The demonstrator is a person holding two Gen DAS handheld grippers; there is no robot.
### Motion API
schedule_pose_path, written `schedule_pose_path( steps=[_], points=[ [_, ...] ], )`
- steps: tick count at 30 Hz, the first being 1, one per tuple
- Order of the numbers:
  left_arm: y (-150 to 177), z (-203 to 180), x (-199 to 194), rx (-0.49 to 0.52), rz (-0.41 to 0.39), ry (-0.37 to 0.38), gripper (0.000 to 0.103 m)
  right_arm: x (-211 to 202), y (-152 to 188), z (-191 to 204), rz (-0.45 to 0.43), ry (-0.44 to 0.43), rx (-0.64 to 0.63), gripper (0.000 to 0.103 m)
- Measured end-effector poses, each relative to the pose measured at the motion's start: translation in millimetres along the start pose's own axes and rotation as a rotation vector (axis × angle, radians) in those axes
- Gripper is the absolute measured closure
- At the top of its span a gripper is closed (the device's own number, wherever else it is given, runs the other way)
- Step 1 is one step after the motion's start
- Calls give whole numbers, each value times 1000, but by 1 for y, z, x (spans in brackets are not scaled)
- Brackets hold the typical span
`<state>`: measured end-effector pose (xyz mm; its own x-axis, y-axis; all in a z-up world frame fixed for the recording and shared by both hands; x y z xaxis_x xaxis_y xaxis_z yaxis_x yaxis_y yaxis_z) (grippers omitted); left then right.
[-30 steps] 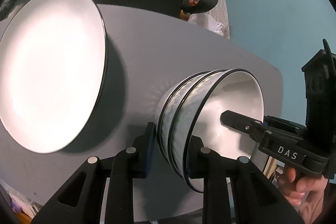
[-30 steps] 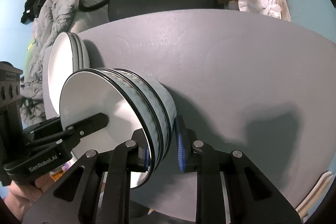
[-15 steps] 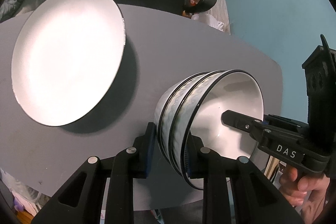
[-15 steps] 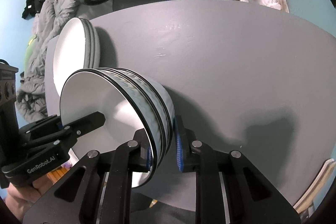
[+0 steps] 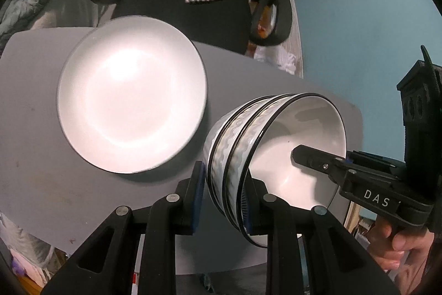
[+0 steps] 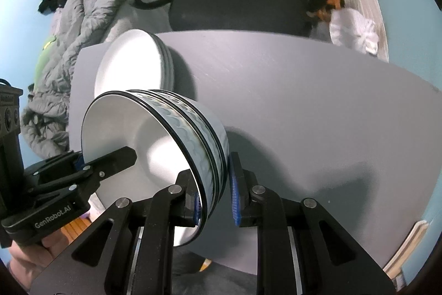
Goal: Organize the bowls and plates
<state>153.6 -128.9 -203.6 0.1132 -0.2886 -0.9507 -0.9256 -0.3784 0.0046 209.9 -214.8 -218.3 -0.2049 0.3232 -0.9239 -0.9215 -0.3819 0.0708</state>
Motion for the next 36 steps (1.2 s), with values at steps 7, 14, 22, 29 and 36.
schedule_pose_path(
  steps=[7,14,22,29,36],
  points=[
    [-12,27,-16,-41,-36,-1,80,-3,-24,32,-21,22,-67,85],
    [-30,80,-31,-73,-43,-13,80,10,-50,65,-19,25,-115,85],
    [-56,129,-25,-118,-17,-45,80,43,-77,89,27,4,-120,85],
    [-61,151,-18,-134,15,-70,80,70,-89,106,59,-7,-125,85],
    [-66,155,-18,-120,8,-70,80,71,-95,116,61,29,-149,86]
  ],
)
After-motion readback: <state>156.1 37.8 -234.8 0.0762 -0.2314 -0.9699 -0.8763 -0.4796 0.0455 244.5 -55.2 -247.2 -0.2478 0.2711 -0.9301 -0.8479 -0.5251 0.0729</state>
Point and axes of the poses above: each gripper's, at about its wrist camera, not at the fingertips, and x roughly the way its jaws point, z to its left, y to its underside, the point moved 1 cm from there along x, roughly the way its jaws point, and after that the axes turned 2 degrees about z, right-handed, at the moved point
